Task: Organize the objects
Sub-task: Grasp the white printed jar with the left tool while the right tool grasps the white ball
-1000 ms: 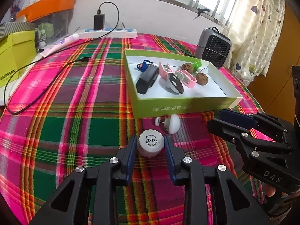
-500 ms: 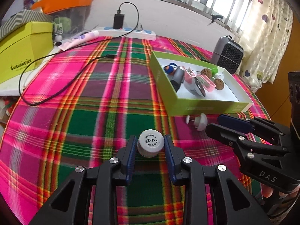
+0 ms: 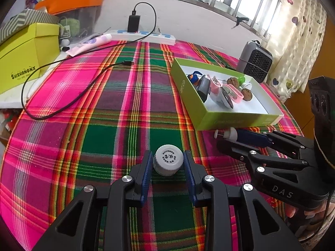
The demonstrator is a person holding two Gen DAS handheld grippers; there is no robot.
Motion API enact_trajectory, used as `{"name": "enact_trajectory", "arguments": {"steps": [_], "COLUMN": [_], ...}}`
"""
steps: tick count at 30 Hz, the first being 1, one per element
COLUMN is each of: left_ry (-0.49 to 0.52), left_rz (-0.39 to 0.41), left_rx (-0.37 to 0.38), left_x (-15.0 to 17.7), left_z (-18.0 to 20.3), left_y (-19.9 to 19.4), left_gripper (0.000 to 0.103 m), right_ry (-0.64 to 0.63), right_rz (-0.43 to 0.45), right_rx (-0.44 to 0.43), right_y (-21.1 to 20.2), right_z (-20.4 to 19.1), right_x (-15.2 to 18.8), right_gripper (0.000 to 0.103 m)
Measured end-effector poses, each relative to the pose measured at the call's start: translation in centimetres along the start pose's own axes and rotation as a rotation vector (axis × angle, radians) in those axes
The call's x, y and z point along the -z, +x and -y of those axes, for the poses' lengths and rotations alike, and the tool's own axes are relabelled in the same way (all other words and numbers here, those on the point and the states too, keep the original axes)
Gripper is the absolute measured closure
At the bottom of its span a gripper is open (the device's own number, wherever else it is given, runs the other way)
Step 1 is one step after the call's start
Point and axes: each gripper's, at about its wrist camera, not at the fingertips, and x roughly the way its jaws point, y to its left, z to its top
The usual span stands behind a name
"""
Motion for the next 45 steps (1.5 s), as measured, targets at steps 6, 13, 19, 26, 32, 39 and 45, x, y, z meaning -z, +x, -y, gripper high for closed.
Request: {"name": "enact_trajectory", "arguments": {"steps": [6, 13, 19, 26, 32, 39, 45], "left_ry": [0.009, 0.015, 0.012, 0.010, 0.009, 0.011, 0.010], "left_rz": [-0.002, -0.003, -0.002, -0.002, -0.002, -0.002, -0.002], "left_rx": [0.003, -0.002, -0.003, -0.006, -0.008, -0.011, -0.011], "left_x": [-0.14, -0.28, -0.39, -0.43, -0.54, -0.47, -0.50], "left_z": [0.04, 0.14, 0.10, 0.06, -0.07, -0.04, -0.06], "left_y": [0.10, 0.23, 0.31, 0.35, 0.44, 0.39, 0.38], "left_gripper": [0.072, 0.072, 0.072, 0.074, 0.076, 0.076, 0.076], "right_ry": [0.001, 0.025, 0.027, 0.037, 0.027, 0.026, 0.026], "right_rz": [0.000, 0.005, 0.005, 0.007, 0.006, 0.004, 0.004], "right_rx": [0.010, 0.008, 0.012, 0.021, 0.025, 0.026, 0.028], "right_y": [0.21, 0.21, 0.25, 0.18, 0.15, 0.08, 0.00], "right_z": [-0.03, 0.07, -0.05, 0.14, -0.06, -0.12, -0.15], "right_x": [-0.23, -0.31, -0.41, -0.34, -0.28, -0.21, -0.11], "right_gripper": [0.061, 0.061, 0.061, 0.070, 0.075, 0.080, 0.080]}}
